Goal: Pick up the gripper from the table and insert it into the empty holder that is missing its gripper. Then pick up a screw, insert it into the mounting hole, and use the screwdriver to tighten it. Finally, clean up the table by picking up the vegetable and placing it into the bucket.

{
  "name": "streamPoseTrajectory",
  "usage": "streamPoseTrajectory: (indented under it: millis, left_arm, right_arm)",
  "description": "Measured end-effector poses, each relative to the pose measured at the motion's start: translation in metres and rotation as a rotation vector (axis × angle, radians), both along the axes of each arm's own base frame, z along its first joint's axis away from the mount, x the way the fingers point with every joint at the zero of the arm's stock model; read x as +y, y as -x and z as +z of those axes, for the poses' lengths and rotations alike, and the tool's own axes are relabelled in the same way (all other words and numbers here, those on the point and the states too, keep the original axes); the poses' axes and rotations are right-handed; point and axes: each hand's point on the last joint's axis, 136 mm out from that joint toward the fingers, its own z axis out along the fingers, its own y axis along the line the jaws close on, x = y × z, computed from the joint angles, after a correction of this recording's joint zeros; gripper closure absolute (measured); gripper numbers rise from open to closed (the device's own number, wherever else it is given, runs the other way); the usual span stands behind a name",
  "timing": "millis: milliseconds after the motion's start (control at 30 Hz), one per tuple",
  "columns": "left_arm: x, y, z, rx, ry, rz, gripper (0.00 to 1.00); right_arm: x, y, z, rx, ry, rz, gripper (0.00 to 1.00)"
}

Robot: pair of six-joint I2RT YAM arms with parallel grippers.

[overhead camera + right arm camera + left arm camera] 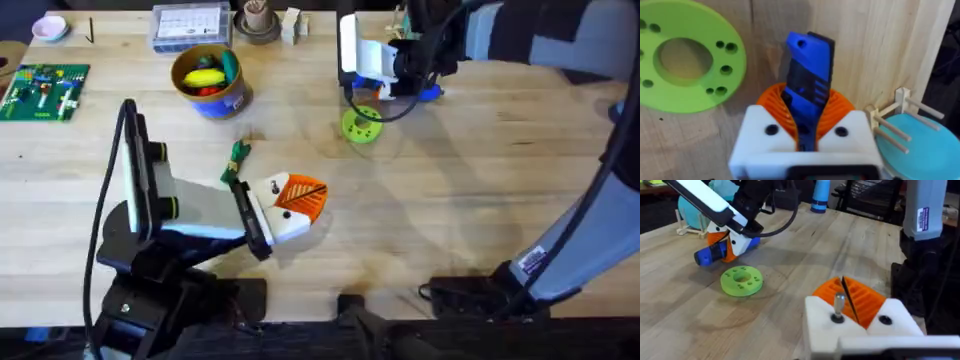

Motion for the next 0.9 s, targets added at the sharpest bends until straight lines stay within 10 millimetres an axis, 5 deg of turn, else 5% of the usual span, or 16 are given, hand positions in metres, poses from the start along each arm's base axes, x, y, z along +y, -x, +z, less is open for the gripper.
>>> streamPoseTrajectory:
  millis: [133, 267, 600, 900]
  left_arm:
    - [0.000, 0.000, 0.000, 0.000, 0.000, 0.000, 0.991]
    - [0.000, 0.000, 0.000, 0.000, 0.000, 0.000, 0.991]
    - [0.000, 0.000, 0.000, 0.000, 0.000, 0.000, 0.991]
    - [0.000, 0.000, 0.000, 0.000, 0.000, 0.000, 0.991]
  right_arm:
    - [-0.001, 0.003, -0.002, 0.017, -0.003, -0.014, 0.604]
    - [0.000, -0.001, 0.002, 0.002, -0.012, -0.020, 0.055]
    - [0.000, -0.002, 0.010, -0.003, -0.034, -0.054, 0.007]
    - [-0.001, 0.000, 0.093, -0.124, -0.174, -0.194, 0.008]
